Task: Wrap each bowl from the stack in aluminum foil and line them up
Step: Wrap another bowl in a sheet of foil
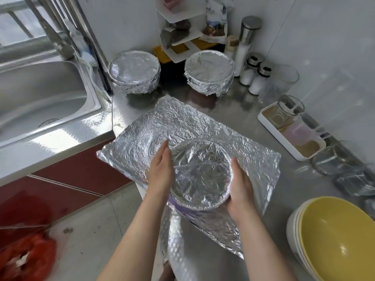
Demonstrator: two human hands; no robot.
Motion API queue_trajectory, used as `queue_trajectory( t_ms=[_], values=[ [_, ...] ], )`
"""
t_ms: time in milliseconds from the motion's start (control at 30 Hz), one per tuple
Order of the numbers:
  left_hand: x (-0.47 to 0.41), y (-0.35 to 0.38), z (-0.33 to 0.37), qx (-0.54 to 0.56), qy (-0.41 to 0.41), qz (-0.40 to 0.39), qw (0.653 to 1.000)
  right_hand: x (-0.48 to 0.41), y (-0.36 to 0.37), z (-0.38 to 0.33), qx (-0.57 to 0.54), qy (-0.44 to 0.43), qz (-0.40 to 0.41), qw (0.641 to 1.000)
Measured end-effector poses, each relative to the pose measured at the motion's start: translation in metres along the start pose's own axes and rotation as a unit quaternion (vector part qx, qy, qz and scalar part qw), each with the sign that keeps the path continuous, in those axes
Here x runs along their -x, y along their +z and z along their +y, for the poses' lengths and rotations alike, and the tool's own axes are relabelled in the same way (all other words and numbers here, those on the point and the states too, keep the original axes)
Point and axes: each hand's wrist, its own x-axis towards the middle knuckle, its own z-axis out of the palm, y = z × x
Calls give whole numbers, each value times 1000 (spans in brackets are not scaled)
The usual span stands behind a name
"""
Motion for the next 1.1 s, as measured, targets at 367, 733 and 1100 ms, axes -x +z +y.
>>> queue_trajectory(
  t_ms=[367,733,1100],
  values=[
    [33,8,-3,-2,-9,16,1000,8,-13,-4,73,-34,-22,997],
    [78,0,-23,31,-64,19,997,43,-38,5,99,-39,-3,994],
    [78,-1,21,82,-44,1,996,41,-28,-14,-13,42,48,998]
  ],
)
